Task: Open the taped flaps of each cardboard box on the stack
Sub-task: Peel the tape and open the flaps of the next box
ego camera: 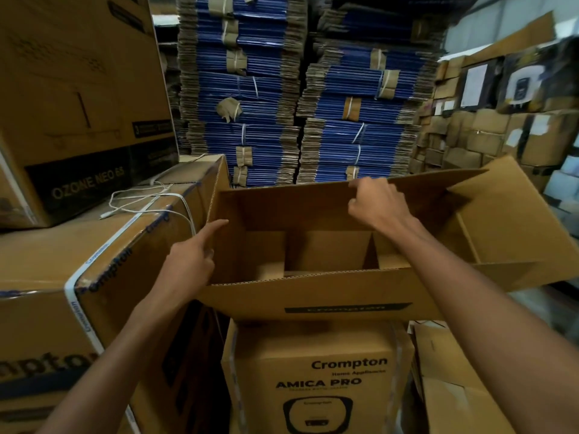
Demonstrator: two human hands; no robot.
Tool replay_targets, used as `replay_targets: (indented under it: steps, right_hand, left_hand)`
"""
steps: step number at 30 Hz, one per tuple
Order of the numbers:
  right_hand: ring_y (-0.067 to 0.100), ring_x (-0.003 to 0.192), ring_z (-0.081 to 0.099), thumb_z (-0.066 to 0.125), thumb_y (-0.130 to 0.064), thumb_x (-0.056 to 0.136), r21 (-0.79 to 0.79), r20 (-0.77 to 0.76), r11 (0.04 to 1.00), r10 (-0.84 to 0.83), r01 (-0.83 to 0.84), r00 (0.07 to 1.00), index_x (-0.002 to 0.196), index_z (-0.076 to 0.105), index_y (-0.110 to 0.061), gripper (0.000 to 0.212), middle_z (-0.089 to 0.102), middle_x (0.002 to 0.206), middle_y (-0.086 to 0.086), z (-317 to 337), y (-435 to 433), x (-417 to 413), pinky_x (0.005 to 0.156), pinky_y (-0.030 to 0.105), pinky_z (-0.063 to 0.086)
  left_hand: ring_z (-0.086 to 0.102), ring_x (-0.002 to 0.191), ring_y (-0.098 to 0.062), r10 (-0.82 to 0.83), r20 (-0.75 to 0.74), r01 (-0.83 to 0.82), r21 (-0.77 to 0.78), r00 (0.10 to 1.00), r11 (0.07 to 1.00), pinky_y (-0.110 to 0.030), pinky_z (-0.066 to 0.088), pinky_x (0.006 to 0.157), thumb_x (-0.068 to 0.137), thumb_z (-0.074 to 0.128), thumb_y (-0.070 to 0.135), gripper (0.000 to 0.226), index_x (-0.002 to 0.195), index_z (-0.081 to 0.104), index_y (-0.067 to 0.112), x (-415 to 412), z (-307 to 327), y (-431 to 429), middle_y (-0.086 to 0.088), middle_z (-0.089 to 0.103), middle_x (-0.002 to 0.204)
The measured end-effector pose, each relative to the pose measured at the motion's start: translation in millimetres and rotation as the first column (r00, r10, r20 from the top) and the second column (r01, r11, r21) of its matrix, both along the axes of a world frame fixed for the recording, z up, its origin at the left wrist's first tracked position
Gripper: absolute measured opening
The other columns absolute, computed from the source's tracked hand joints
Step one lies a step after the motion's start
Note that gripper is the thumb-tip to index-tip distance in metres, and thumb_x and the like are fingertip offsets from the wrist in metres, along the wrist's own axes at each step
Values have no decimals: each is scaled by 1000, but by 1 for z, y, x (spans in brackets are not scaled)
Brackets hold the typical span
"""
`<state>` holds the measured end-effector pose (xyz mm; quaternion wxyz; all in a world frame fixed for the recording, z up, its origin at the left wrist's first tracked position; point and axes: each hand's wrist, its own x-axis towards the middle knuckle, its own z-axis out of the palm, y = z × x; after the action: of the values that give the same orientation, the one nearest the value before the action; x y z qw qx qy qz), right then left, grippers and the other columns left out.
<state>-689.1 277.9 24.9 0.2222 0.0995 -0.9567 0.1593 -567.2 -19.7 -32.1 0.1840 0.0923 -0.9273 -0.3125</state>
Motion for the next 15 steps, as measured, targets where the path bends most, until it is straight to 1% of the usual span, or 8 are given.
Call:
replay_targets:
  steps: [2, 4, 8, 10, 11, 13, 14, 15]
  right_hand:
    - [21, 73, 64, 60, -10, 95, -14, -76, 1000, 9, -10, 997, 120, 63, -9, 26, 64, 94, 6, 13, -1, -9, 72, 43, 61]
    - [21, 73, 65, 58, -8, 94, -32, -112, 999, 2, -5, 994, 116, 64, -8, 23, 66, 91, 7, 26, -3, -20, 72, 43, 61]
    - [26, 83, 66, 55, -6, 95, -72, -88, 997, 3, -10, 996, 114, 64, -7, 21, 67, 98, 11, 48, -9, -33, 79, 48, 60]
    - [26, 84, 66, 55, -5, 95, -90, -62, 996, 15, -21, 998, 112, 64, -6, 20, 67, 99, 11, 49, -12, -34, 77, 44, 60]
    - [24, 82, 66, 55, -4, 95, -95, -45, 995, 22, -26, 999, 115, 63, -6, 22, 66, 97, 9, 46, -14, -33, 73, 41, 59]
    - [20, 74, 66, 56, -2, 95, -108, -15, 992, 58, -60, 998, 130, 57, -9, 36, 61, 93, 3, 35, -17, -24, 65, 35, 58]
    - [18, 71, 66, 57, -2, 95, -126, -8, 988, 89, -89, 996, 140, 51, -12, 46, 61, 95, 2, 28, -16, -18, 64, 35, 59]
    - [16, 69, 67, 58, -3, 95, -147, -12, 982, 121, -122, 993, 145, 47, -15, 53, 63, 100, 3, 21, -14, -11, 65, 36, 61]
  left_hand:
    - [47, 48, -11, -13, -7, 13, 16, 1000, 1000, -17, 41, 41, 103, 44, 3, 67, 149, 34, 51, 5, -1, -1, 6, 60, 96]
    - [46, 50, -12, -37, -11, 37, 22, 999, 999, -19, 42, 43, 102, 44, 2, 66, 146, 38, 51, 11, -2, -4, 3, 62, 96]
    - [46, 50, -12, -69, -8, 69, 73, 998, 995, -20, 43, 45, 103, 42, 1, 62, 140, 45, 50, 20, -4, -6, 3, 61, 99]
    - [45, 47, -10, -59, -19, 60, 84, 998, 995, -18, 42, 42, 104, 40, 2, 57, 139, 47, 46, 20, -4, -3, -1, 61, 94]
    - [44, 46, -10, -56, -28, 58, 86, 998, 995, -17, 40, 41, 105, 40, 3, 55, 139, 47, 45, 17, -4, -1, -2, 61, 90]
    - [43, 47, -8, -51, -56, 57, 108, 997, 993, -16, 38, 40, 106, 41, 8, 48, 139, 48, 42, 12, -2, 1, -5, 64, 87]
    - [44, 50, -7, -53, -70, 61, 122, 996, 991, -16, 39, 40, 107, 42, 13, 44, 139, 48, 43, 9, -1, 2, -4, 67, 94]
    - [47, 55, -6, -62, -82, 73, 136, 995, 988, -14, 42, 42, 107, 44, 20, 40, 138, 48, 45, 6, 1, 2, 1, 67, 108]
